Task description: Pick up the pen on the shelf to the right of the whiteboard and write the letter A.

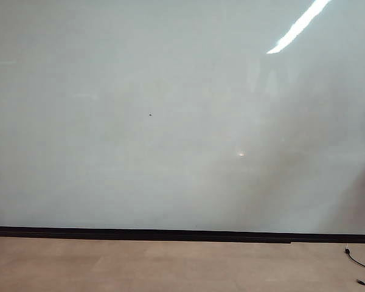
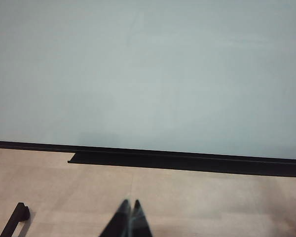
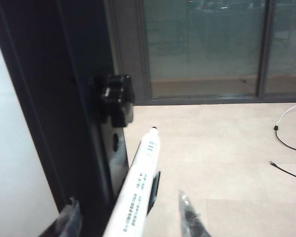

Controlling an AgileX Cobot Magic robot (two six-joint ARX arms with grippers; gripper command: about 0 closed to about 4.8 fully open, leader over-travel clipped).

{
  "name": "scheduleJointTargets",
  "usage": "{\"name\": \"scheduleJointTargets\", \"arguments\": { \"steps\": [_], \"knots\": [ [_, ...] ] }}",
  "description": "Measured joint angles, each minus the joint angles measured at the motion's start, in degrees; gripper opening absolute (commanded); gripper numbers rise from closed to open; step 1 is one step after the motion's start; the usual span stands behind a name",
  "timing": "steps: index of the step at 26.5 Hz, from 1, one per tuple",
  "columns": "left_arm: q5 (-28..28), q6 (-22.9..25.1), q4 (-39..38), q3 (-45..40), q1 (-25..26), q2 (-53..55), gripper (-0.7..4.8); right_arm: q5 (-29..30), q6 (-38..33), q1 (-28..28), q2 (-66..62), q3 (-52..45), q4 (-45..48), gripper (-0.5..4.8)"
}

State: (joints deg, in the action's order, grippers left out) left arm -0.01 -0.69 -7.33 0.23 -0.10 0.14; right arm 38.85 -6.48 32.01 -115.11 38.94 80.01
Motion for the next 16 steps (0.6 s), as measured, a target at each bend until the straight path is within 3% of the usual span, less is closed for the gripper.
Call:
{"name": "scheduleJointTargets", "arguments": {
  "steps": [3, 16],
  "knots": [
    [0.0, 0.0, 0.0, 0.0, 0.0, 0.0, -0.04, 0.0, 0.0, 0.0, 0.0, 0.0, 0.0, 2.15],
    [0.0, 0.0, 0.0, 0.0, 0.0, 0.0, -0.05, 0.9, 0.0, 0.0, 0.0, 0.0, 0.0, 1.97]
  ]
}}
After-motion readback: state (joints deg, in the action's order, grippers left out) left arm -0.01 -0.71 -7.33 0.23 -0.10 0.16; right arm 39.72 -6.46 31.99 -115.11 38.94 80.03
